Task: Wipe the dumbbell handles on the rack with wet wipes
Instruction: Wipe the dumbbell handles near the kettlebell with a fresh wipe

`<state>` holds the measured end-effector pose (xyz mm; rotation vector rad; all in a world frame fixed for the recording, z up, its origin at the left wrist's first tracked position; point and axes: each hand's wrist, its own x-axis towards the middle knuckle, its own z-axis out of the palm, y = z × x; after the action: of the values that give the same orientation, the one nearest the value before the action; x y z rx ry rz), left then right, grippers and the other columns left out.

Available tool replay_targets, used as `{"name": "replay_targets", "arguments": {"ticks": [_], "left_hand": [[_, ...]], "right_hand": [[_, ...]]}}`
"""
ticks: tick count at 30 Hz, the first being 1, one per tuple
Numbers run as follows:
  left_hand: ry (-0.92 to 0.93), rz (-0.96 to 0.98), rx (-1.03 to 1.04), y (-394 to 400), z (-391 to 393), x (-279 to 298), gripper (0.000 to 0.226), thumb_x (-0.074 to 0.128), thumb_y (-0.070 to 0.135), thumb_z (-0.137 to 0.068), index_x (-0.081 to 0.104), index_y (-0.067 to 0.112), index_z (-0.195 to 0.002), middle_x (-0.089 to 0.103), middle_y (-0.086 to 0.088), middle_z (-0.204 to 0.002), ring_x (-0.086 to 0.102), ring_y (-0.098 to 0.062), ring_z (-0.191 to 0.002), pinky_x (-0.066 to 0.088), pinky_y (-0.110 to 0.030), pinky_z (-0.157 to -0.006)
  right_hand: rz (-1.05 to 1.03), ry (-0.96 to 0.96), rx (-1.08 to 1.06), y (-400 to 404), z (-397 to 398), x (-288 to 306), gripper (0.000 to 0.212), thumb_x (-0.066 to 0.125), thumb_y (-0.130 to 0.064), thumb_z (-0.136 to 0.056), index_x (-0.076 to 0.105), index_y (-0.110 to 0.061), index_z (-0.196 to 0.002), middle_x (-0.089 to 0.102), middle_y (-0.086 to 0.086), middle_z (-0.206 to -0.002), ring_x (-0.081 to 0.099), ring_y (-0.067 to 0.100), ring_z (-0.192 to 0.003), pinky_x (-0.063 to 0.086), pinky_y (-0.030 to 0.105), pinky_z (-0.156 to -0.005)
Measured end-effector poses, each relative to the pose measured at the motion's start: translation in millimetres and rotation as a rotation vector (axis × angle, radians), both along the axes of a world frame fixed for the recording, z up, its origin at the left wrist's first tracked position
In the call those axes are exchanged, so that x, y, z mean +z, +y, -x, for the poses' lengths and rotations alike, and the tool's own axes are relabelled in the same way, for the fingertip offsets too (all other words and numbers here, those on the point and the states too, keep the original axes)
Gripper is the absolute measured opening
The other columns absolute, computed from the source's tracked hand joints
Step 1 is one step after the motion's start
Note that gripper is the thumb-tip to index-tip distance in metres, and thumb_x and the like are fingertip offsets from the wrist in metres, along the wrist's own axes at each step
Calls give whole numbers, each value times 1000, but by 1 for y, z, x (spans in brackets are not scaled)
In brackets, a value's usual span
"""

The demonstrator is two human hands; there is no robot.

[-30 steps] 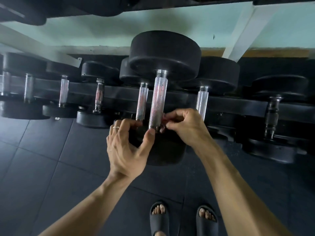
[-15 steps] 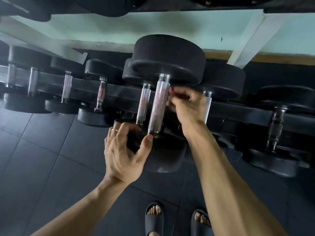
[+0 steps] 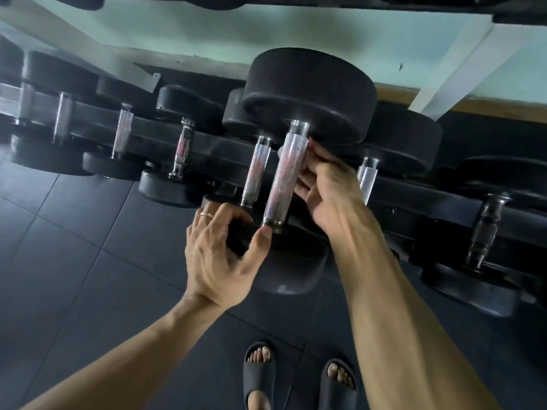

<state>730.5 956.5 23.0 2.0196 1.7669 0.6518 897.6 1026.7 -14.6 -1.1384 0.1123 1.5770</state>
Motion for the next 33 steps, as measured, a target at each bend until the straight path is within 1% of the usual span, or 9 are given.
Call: {"name": "replay_targets", "arguments": {"ticks": [3,8,11,16,19,22,25,27,33], "left_hand": [[-2,9,2,0,0,0,49,49,59,-79,63,12,-83,56,7,-83,53,-22,-85,46,-47,-80],[-1,10,5,0,1,-2,52,49,62,-78,63,12,-82,55,7,-84,52,-20,-84,44,-41,-80],[-7,-2,-1,1,2,-3,52,50,63,-79,63,12,-81,55,7,-84,52,-19,-83,44,-40,-79],[-5,-5,2,0,2,-4,54,48,65,-79,62,13,-79,53,7,-83,51,-19,-82,42,-38,-78],[-10,-1,-1,0,1,-3,52,49,65,-79,61,15,-79,52,8,-82,51,-20,-82,42,-38,-79],[-7,1,4,0,1,-3,51,49,64,-79,61,15,-78,53,6,-82,52,-22,-81,43,-40,-79],[-4,5,11,0,1,-3,52,48,65,-79,61,14,-78,55,3,-82,53,-23,-82,43,-41,-79],[-12,8,7,1,1,-4,52,48,65,-79,61,15,-77,56,3,-82,54,-22,-83,44,-42,-80],[-19,-7,1,1,3,-5,51,49,65,-80,59,16,-76,56,3,-80,53,-20,-82,45,-44,-80]], "right_hand": [[17,-68,192,-22,5,-10,27,56,5,-94,68,-2,-117,64,30,-123,61,42,-120,51,50,-101],[-24,-68,-29,12,-5,-5,23,58,7,-92,73,-11,-91,74,19,-103,71,36,-102,55,44,-95],[-40,-151,118,-5,-2,-8,24,54,10,-93,72,-3,-104,71,24,-112,67,40,-109,52,47,-101],[-132,-286,331,-31,-5,-11,37,57,13,-90,79,-14,-77,73,9,-74,67,17,-66,54,40,-86],[-158,-210,184,-6,-8,-8,38,48,16,-92,75,-11,-88,76,11,-84,74,20,-77,58,38,-84],[-193,-340,390,-23,-3,-9,42,42,18,-89,74,-10,-90,75,21,-90,70,42,-86,57,30,-66],[-256,-451,739,-44,-12,-5,35,49,17,-86,74,-7,-88,70,15,-75,66,15,-64,55,19,-61],[-248,-451,732,-33,-19,-8,39,49,19,-85,75,-11,-83,64,8,-67,59,3,-51,47,13,-53],[-209,-538,755,-50,-9,-24,40,51,18,-85,76,-10,-98,75,12,-93,70,23,-86,56,34,-83]]}}
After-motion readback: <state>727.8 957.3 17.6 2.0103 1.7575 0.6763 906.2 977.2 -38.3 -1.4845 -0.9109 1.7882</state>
